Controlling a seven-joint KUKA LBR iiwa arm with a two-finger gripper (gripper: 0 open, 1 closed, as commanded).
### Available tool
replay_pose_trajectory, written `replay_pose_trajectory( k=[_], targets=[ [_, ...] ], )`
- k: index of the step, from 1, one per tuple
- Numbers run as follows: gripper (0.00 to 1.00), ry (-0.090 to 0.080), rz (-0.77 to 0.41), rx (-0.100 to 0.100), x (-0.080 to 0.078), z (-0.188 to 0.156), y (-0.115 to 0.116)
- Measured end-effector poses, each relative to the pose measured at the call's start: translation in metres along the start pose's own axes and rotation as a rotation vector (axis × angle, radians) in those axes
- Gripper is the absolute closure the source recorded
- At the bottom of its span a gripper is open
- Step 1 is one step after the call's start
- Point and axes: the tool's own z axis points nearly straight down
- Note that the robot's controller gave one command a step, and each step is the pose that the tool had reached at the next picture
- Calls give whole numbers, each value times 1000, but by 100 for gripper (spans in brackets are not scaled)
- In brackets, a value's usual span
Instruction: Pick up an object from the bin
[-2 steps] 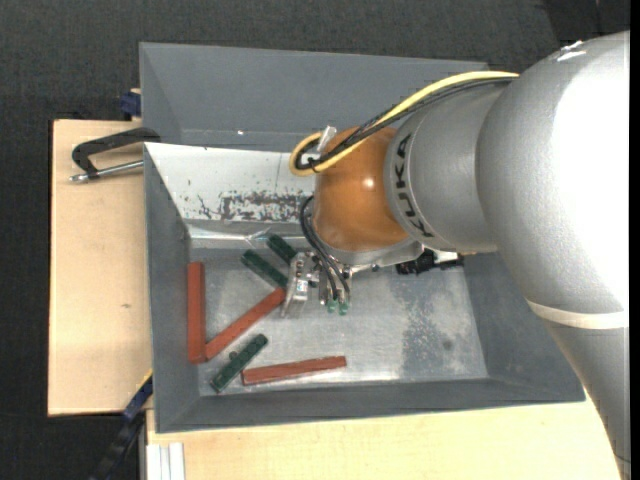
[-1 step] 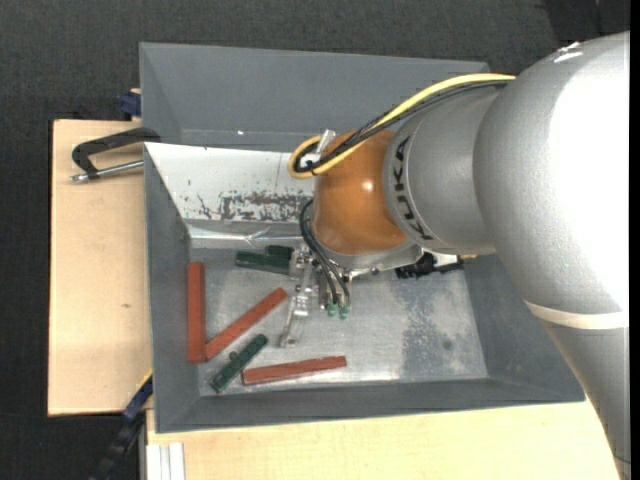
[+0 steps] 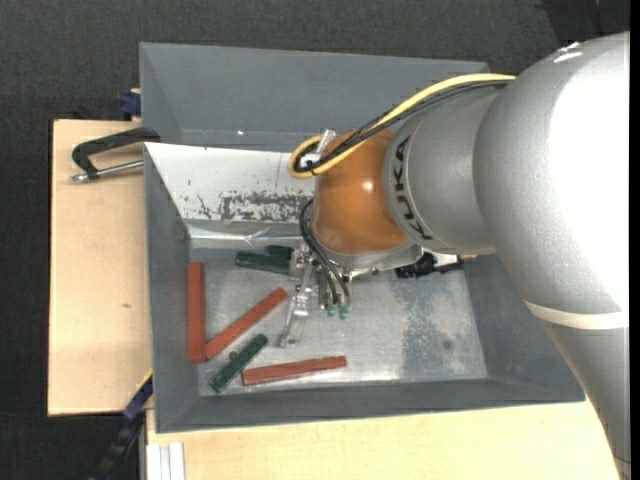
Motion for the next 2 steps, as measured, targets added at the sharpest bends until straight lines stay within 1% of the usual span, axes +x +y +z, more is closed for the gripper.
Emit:
replay_pose_trajectory(
  k=[1,2],
  targets=[
    [100,5,-399,8,51,-6,81],
    [100,5,-398,7,51,-6,80]
  ],
)
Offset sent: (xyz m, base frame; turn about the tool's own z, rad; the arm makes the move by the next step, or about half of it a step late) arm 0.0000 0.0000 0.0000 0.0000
